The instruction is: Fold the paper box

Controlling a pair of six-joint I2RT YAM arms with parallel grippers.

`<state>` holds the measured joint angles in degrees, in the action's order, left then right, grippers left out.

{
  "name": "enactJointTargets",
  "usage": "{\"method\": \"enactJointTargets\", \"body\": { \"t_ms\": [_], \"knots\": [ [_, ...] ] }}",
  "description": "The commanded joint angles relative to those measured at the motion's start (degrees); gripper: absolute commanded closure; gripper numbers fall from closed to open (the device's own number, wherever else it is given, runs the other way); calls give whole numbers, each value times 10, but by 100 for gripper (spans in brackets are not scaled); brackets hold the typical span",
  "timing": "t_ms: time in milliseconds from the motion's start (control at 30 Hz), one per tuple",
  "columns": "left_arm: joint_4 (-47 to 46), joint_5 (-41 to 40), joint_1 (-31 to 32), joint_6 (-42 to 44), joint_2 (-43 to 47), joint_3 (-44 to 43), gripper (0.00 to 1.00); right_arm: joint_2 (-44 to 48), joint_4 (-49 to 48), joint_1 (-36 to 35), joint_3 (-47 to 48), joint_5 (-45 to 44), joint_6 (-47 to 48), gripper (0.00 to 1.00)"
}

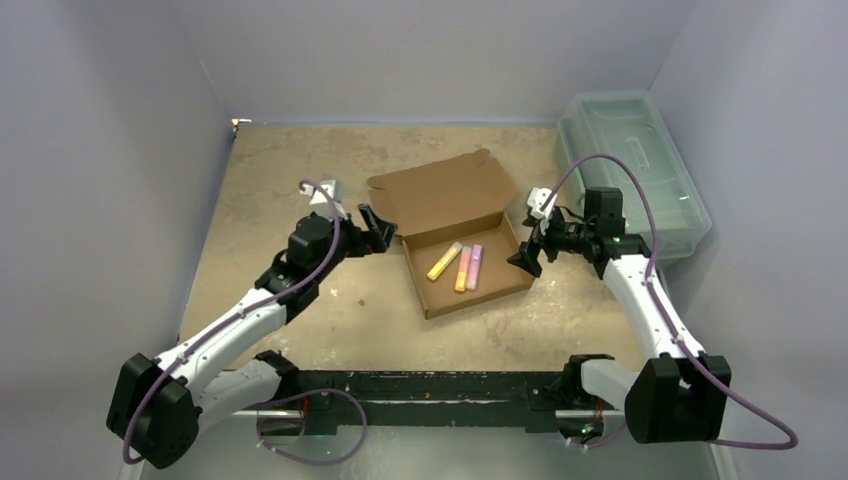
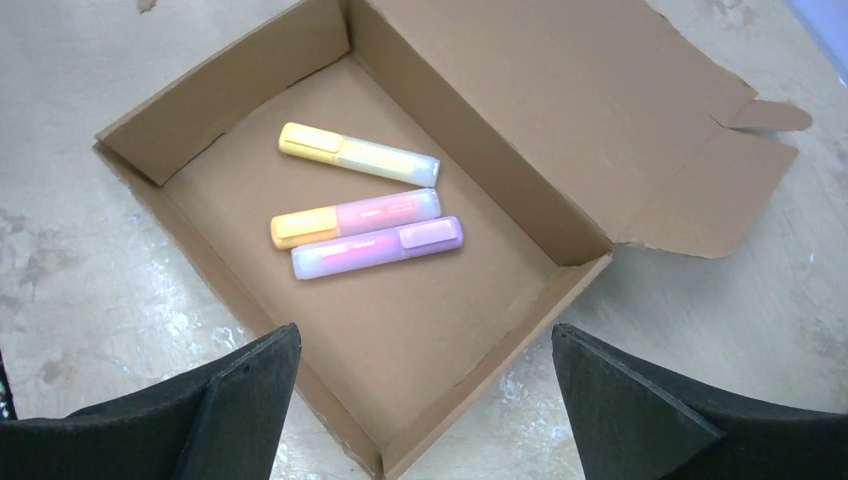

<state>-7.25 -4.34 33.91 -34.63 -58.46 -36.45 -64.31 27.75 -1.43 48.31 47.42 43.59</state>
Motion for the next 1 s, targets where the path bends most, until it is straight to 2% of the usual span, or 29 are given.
{"method": "enactJointTargets", "body": {
  "t_ms": [0,100,300,467,567,700,967],
  "knots": [
    [-54,35,-70,-88,22,50,2,12,23,3,-11,51,68,1],
    [-102,95,-118,-122,-9,63,1,13,29,3,-11,54,77,1],
    [-215,220,-215,-197,-141,58,1,12,31,3,-10,56,77,1],
    [-268,296,-240,-210,-280,5,6,12,28,3,-11,52,75,1],
    [-303,311,-241,-218,-332,-25,8,13,0,3,-11,31,44,1],
    [-304,304,-241,-214,-370,-58,9,9,-49,4,-12,-3,-32,1],
    [-293,305,-241,-213,-432,-98,14,2,-51,5,-11,-21,-43,1]
  ]
}}
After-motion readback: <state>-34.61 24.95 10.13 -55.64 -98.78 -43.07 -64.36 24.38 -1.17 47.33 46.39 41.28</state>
